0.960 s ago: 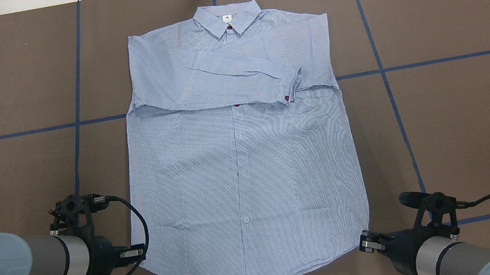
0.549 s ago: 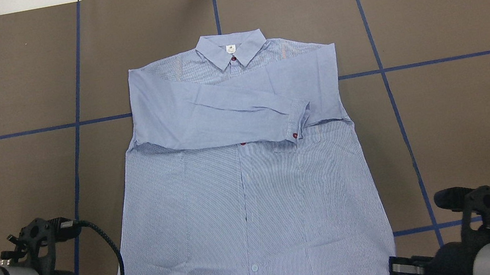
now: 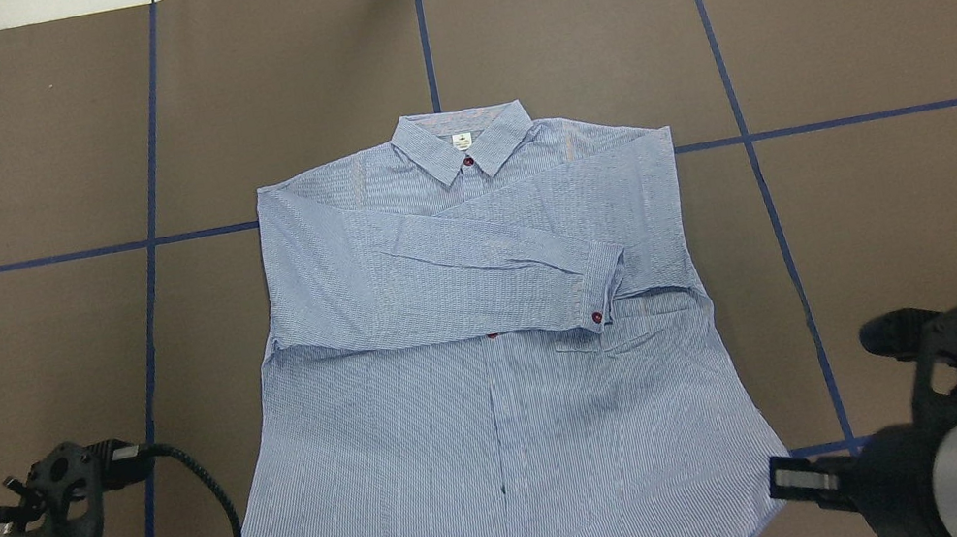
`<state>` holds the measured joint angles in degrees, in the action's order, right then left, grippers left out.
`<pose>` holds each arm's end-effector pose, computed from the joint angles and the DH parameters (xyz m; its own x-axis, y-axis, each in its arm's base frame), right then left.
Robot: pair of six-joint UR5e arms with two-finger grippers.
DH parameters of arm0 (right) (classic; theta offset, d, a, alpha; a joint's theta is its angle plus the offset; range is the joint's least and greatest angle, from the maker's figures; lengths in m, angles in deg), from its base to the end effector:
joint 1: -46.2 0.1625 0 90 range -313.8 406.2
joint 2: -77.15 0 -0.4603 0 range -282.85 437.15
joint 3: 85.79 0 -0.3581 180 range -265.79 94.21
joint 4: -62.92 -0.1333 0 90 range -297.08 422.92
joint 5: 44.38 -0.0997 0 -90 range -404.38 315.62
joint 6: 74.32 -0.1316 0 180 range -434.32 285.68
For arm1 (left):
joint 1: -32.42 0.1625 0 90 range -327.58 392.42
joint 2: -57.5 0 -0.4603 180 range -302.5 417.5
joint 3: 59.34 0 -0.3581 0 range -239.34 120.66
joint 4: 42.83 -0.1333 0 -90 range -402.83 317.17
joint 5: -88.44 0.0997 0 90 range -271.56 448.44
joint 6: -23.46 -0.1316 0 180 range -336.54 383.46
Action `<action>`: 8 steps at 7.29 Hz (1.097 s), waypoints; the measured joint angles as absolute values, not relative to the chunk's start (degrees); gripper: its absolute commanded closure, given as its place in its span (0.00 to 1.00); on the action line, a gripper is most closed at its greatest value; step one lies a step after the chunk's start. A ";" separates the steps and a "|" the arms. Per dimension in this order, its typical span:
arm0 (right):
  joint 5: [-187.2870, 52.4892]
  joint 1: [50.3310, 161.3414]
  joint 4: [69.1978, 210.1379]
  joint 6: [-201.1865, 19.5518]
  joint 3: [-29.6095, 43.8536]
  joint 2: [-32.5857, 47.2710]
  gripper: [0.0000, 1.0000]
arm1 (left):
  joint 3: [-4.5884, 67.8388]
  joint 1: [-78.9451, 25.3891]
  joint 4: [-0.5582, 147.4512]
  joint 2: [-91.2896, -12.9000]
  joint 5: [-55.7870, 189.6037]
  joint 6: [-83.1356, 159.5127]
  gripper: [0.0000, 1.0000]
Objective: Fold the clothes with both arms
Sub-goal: 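Lift the hem with both grippers and fold it toward the collar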
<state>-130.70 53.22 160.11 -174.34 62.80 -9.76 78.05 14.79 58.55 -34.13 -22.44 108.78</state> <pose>-0.3395 -0.1846 0.3020 0.5375 0.2411 0.8081 -0.2715 0.9567 -0.1049 0.3589 -0.2047 0.3263 0.4682 -0.0688 -0.8810 -0.0507 0.9932 -0.1045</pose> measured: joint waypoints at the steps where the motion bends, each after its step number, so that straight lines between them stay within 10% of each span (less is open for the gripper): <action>1: -130.90 58.64 160.19 -170.79 56.68 -5.43 1.00 | 72.97 10.11 58.51 -37.32 -21.23 108.53 1.00; 8: -133.66 79.67 159.93 -161.23 41.63 7.13 1.00 | 55.92 -6.11 57.58 -54.49 -9.18 108.30 1.00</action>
<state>-133.66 79.67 159.93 -161.23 41.63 7.13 55.92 -6.11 57.58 -54.49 -9.18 108.30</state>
